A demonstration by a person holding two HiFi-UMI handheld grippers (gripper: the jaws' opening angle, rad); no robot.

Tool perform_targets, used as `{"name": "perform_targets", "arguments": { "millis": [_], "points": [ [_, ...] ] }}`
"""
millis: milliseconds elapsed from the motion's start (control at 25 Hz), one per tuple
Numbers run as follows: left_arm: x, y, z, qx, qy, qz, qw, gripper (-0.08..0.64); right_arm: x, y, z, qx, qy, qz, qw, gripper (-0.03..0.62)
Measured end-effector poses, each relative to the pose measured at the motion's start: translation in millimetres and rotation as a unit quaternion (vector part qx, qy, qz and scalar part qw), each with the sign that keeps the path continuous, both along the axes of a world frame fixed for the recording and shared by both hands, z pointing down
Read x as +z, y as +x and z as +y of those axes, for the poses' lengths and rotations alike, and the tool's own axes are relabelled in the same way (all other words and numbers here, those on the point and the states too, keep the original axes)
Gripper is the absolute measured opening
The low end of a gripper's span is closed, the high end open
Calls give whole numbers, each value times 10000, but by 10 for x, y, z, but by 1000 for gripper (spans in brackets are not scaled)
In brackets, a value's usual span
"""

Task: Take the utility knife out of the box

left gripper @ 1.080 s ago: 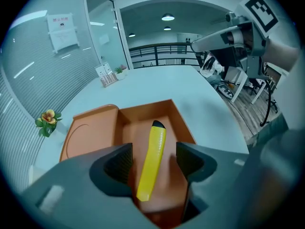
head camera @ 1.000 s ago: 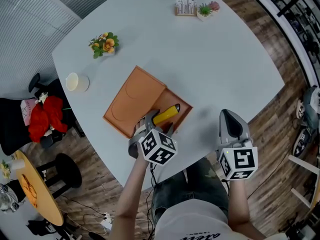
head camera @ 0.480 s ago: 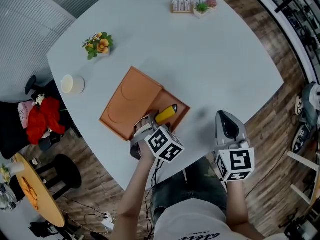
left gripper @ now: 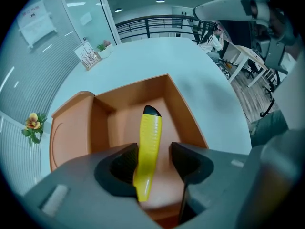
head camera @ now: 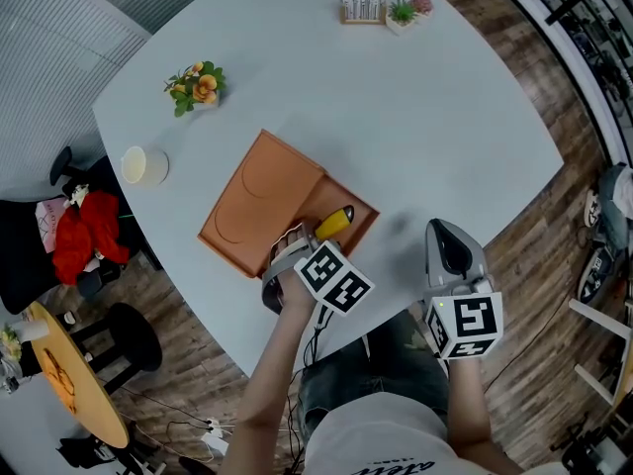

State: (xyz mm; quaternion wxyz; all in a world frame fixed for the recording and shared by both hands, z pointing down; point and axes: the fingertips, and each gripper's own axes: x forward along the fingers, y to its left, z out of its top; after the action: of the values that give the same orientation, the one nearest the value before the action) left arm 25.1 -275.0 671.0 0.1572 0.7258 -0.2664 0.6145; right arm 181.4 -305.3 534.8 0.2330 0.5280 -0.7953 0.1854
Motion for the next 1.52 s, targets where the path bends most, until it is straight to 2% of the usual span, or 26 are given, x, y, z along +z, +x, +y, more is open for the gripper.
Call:
{"name": "perform_targets", "arguments": {
  "millis": [280,800,1040,1240,1520],
  "points": [
    [18,45,43,-120,-410,188,9989,170,-12,-36,1,-6,-14,-4,10000,25],
    [16,37,69,-375,-330,348,9981,138,-78,-96,38,-35,77,-4,10000,25],
    [-183,-16,-5,-566,61,437,9974,135,-211,-104,43,-64,241,14,9997,25],
    [-468,-105,-39,-821,469,600,9937,135,-374,-154,36,-135,461,22,9988,25],
    [-978,-289,-124,-1260,1241,831,9807,135,-665,-247,-15,-248,819,-11,9963,25]
  ]
}}
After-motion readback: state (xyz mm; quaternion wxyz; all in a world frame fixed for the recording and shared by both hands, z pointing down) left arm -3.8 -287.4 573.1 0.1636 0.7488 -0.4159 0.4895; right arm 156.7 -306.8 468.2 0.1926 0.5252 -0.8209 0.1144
